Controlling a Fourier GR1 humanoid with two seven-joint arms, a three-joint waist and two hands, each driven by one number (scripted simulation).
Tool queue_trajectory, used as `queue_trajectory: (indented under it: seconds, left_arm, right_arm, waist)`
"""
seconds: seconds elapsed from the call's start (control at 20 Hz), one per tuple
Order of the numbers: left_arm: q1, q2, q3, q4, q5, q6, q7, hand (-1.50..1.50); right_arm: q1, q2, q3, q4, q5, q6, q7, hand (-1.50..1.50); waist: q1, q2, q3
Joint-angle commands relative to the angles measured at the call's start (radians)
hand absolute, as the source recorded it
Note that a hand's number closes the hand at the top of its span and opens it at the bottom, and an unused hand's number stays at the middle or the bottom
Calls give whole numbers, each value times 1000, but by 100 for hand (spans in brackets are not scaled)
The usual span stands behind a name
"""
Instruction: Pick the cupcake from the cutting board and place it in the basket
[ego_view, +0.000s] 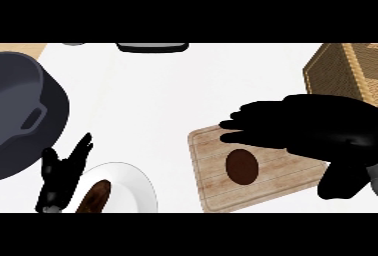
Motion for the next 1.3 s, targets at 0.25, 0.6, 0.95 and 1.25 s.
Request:
queue_trajectory:
  seconds: [0.25,0.6,0.95,1.25]
  left_arm:
    - [28,-62,-12,75,-21,-10,11,0]
    - [96,-26,20,-14,-18,-43,40,0]
    - [39,-63,55,63,-46,-61,10,0]
    - [-5,-78,66,89,-52,-71,51,0]
  right_arm:
    - [107,66,156,14,266,-103,-87,-150]
    - [174,53,166,117,397,-215,-247,-150]
    - [148,98,136,211,472,-241,-310,-150]
    - [216,117,182,254,552,-340,-387,-150]
  waist:
    - [-3,7,-9]
    - [4,6,-9]
    - [-4,5,-10]
    - [-11,6,-10]
